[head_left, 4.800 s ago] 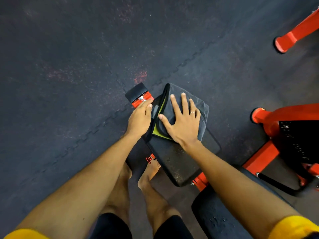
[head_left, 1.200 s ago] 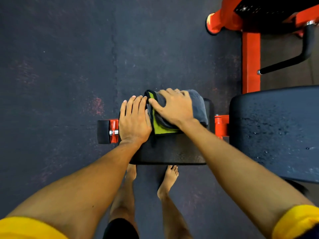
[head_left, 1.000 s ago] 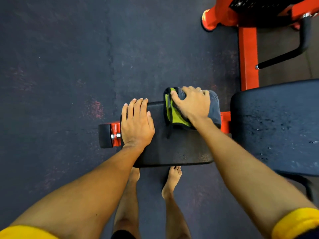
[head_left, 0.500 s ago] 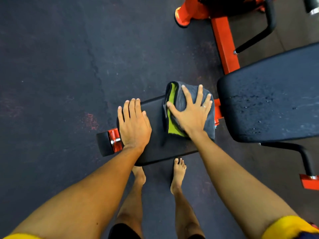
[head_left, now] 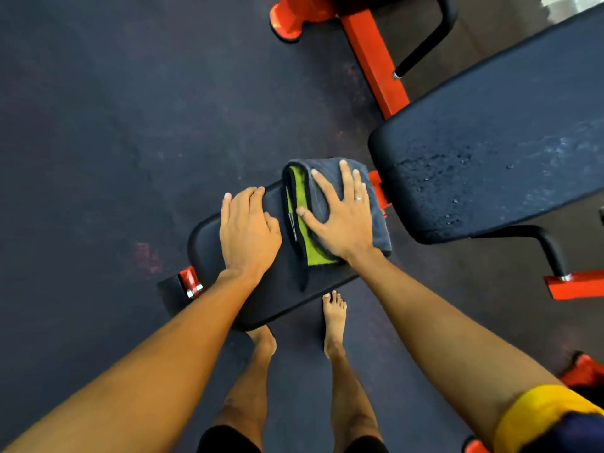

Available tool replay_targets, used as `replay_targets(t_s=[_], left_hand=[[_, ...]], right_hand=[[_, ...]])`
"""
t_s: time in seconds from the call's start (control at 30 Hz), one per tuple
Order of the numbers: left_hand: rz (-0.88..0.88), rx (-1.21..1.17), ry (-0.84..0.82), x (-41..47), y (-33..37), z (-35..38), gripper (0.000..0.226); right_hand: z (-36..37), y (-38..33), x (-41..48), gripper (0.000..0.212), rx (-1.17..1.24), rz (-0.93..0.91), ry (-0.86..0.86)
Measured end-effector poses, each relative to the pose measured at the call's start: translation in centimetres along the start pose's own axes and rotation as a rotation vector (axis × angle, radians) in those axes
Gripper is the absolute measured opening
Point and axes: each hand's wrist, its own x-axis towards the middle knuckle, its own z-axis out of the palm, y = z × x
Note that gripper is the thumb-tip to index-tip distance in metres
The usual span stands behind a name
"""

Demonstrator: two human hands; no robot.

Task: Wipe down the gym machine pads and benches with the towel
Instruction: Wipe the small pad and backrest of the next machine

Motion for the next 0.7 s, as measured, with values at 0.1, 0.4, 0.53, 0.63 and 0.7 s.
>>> replay_targets(t_s=[0.1,0.4,0.53,0.63,0.7], left_hand=[[0.027,-0.001,-0.011,1.5,2.1,1.8,0.048],[0.050,0.239,0.013,1.6,2.6,3.1,0.050],[0.039,0.239,0.007,1.6,2.7,3.3,0.049],[0.021,0.248,-0.003,1.6,2.7,3.4,0.050],[0.013,0.251,0.011,1.7,2.9,3.4,0.050]], right_hand=[[-1.5,-0.1,4.8,0.072,0.129,0.172,-0.074],[-0.1,-0.7,1.9,0.068,0.009,0.039,0.006],[-0.3,-0.4,5.9,0.065,-0.023,0.073,-0.036],[-1.2,-1.3,10.0,0.058,-0.081,0.112,-0.142],[-2.4,-1.7,12.2,0.048,-0.007,0.161,-0.250]])
